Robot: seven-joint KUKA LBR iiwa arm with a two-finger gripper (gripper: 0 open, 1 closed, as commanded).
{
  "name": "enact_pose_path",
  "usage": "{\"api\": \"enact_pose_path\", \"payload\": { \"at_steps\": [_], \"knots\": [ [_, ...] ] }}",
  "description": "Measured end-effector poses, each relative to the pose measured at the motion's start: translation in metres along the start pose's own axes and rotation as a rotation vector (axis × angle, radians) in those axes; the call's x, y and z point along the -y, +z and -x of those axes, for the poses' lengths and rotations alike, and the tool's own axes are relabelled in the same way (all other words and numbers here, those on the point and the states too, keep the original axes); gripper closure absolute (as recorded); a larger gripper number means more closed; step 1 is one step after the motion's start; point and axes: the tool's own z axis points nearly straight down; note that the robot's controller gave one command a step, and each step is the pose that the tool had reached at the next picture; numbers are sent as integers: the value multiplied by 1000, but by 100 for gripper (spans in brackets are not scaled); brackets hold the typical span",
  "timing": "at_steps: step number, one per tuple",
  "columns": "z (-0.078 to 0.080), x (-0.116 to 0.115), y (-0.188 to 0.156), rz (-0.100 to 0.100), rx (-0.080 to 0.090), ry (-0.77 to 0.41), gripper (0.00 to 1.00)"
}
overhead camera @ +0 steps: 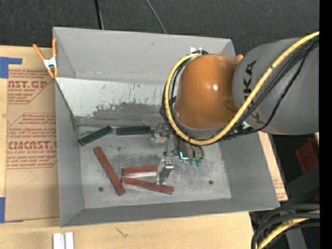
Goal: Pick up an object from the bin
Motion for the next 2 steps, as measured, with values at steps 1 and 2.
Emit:
{"api": "enact_pose_path", "payload": {
  "at_steps": [1,2],
  "knots": [
    [2,1,-3,1,7,1,0],
    [7,0,39,0,13,-68,0]
  ]
}}
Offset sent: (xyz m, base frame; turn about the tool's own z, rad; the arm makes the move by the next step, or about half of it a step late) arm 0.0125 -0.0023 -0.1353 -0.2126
